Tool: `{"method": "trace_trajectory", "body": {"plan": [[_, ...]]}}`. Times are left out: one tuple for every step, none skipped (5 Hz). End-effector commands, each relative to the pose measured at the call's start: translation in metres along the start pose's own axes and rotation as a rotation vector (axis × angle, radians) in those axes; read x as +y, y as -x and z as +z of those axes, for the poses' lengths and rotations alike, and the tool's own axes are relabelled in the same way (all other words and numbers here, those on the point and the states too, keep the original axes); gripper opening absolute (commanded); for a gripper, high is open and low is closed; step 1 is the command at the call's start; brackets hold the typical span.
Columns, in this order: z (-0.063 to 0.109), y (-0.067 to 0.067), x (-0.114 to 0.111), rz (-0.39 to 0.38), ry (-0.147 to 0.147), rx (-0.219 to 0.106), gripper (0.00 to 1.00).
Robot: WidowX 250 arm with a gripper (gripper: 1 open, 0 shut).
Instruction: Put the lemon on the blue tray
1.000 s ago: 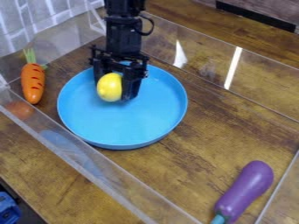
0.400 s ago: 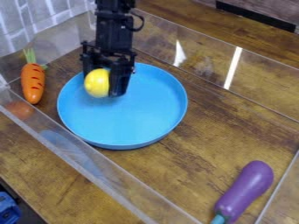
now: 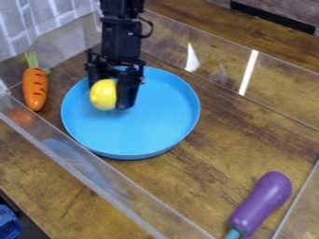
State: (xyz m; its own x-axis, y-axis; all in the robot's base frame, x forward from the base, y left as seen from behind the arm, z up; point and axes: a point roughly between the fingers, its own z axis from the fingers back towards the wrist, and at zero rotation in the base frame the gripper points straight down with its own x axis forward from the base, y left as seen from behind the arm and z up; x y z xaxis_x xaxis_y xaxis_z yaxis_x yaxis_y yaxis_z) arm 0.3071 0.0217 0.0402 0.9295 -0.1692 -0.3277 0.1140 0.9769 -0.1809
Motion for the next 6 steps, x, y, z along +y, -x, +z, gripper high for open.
{"method": "trace_trajectory", "body": {"plan": [[0.034,0.003,-0.012,-0.028,-0.025,-0.101,1.0],[0.036,0.003,-0.011,-0.022,-0.02,-0.101,1.0],[0.033,0.0,-0.014,-0.068,-0.023,-0.094,1.0],[0.03,-0.002,-0.018,-0.115,-0.026,-0.086,1.0],[0.039,-0.005,-0.022,-0.155,-0.027,-0.08,1.0],[0.048,-0.009,-0.027,-0.195,-0.029,-0.074,1.0]]}}
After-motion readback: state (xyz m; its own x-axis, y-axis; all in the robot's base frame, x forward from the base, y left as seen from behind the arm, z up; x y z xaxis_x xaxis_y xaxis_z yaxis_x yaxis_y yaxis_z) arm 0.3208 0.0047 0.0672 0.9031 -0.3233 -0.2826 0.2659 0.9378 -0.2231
